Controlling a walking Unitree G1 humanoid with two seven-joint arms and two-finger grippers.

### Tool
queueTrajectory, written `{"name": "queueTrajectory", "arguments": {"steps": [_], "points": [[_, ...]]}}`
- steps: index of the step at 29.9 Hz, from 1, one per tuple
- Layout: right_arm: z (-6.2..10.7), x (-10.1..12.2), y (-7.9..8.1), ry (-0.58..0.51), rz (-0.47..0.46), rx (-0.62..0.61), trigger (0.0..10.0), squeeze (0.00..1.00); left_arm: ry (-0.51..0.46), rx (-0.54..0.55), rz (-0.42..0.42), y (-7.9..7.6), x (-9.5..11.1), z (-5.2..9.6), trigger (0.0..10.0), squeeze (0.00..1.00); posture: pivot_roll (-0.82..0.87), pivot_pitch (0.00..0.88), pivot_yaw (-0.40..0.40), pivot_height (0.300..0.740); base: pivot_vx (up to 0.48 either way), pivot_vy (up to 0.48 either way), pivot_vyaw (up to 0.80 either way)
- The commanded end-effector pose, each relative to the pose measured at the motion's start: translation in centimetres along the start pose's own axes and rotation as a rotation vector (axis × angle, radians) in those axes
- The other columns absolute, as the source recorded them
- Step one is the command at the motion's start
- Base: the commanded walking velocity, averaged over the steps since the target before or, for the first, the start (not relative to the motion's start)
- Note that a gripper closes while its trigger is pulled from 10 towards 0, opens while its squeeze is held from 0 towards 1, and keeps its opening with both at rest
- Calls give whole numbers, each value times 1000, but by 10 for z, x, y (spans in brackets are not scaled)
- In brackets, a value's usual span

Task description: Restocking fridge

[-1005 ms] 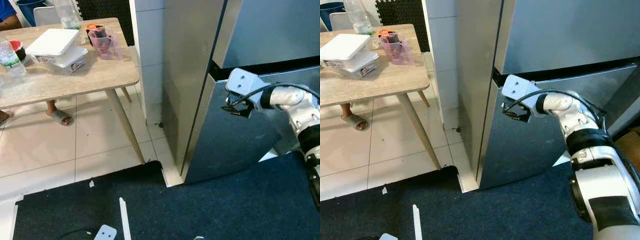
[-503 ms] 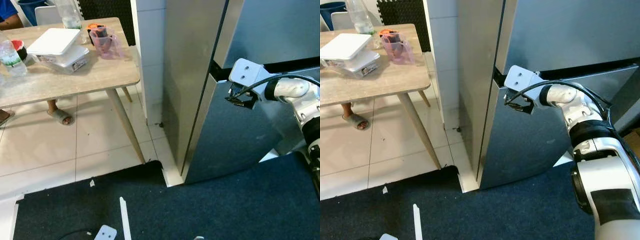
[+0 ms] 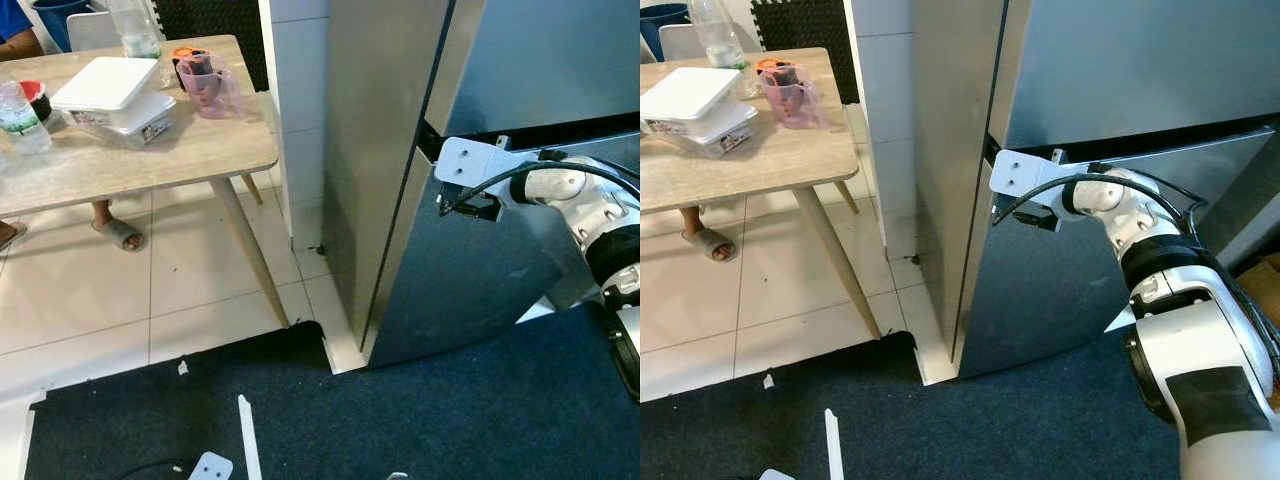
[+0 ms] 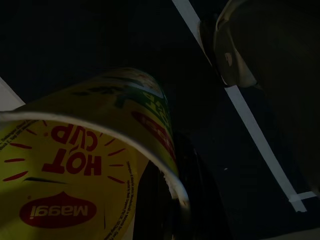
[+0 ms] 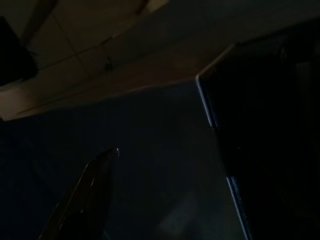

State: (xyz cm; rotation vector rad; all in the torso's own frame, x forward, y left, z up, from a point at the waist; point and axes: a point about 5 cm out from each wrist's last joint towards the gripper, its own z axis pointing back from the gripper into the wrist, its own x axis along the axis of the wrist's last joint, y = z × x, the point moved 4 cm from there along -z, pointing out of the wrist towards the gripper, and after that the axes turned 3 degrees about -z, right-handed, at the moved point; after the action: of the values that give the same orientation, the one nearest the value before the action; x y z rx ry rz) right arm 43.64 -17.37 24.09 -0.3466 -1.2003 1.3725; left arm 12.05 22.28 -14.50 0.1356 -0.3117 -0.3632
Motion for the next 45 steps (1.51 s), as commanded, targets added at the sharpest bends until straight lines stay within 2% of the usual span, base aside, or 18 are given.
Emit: {"name": "queueTrajectory", "arguments": {"steps": [1, 12, 20, 27, 31, 38, 41, 44, 45], "points": [[-2, 11, 4, -41, 22, 54, 10000, 0, -11, -71, 6, -28, 2, -1, 10000, 0, -82, 116, -83, 740, 0, 0, 0], [8, 16, -9, -50, 74, 88, 10000, 0, -11, -69, 11, -28, 2, -1, 10000, 0, -82, 115, -84, 740, 0, 0, 0], [14, 12, -6, -35, 97, 158, 10000, 0, -9, -69, 10, -28, 1, -1, 10000, 0, -84, 115, -84, 740, 0, 0, 0], [16, 2, -13, 36, 108, 101, 10000, 0, -9, -69, 10, -27, 1, -1, 10000, 0, -84, 116, -83, 740, 0, 0, 0], [16, -14, -11, 122, 131, 79, 10000, 0, -10, -71, 11, -28, 1, -1, 10000, 0, -83, 120, -84, 740, 0, 0, 0], [16, -22, -9, 155, 123, 75, 10000, 0, -8, -71, 12, -28, 0, -1, 10000, 0, -83, 125, -86, 740, 0, 0, 0], [15, -27, -2, 171, 122, 98, 10000, 0, -7, -71, 13, -29, 0, -1, 10000, 0, -82, 129, -88, 740, 0, 0, 0], [14, -33, 12, 185, 122, 190, 10000, 0, -5, -72, 15, -29, -1, -1, 10000, 0, -83, 133, -88, 740, 0, 0, 0], [14, -33, 12, 185, 122, 190, 10000, 0, -5, -72, 15, -29, -1, -1, 10000, 0, -83, 133, -88, 740, 0, 0, 0]]}}
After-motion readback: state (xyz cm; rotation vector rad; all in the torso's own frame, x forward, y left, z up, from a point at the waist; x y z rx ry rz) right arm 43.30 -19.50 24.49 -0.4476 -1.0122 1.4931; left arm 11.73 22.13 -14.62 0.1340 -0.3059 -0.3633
